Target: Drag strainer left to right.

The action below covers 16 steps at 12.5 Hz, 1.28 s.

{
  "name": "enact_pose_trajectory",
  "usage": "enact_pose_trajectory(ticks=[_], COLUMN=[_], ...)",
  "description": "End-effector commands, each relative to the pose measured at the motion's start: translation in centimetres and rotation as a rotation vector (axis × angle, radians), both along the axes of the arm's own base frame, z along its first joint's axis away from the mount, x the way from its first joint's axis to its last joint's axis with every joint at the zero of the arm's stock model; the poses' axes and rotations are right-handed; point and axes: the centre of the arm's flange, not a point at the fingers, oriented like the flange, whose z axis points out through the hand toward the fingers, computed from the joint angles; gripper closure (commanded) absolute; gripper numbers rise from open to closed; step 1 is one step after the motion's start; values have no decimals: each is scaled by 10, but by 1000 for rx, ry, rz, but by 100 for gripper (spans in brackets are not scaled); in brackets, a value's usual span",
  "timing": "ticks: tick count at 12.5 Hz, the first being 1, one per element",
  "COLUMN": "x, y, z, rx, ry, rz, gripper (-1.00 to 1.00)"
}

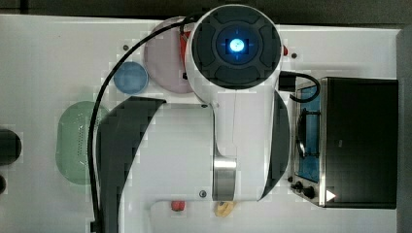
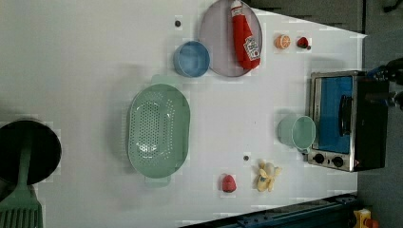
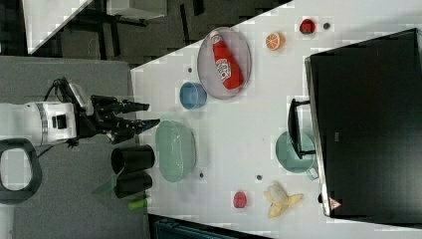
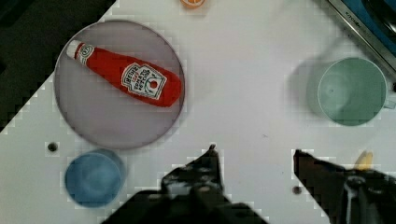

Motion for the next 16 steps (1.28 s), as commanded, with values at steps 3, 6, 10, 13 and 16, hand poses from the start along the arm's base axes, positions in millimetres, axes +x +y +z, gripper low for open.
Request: enact_pose_trajectory(ticks=[3, 6, 10, 13, 16], x=[-110, -100, -87, -82, -77], y=[-2, 62, 165, 237, 286], z=[91, 75, 29, -23, -84], rx=[-11, -44, -82, -87, -65], ry=[-29, -7, 7, 35, 64], rz=[-61, 22, -4, -85, -229], gripper=[-99, -100, -100, -100, -100])
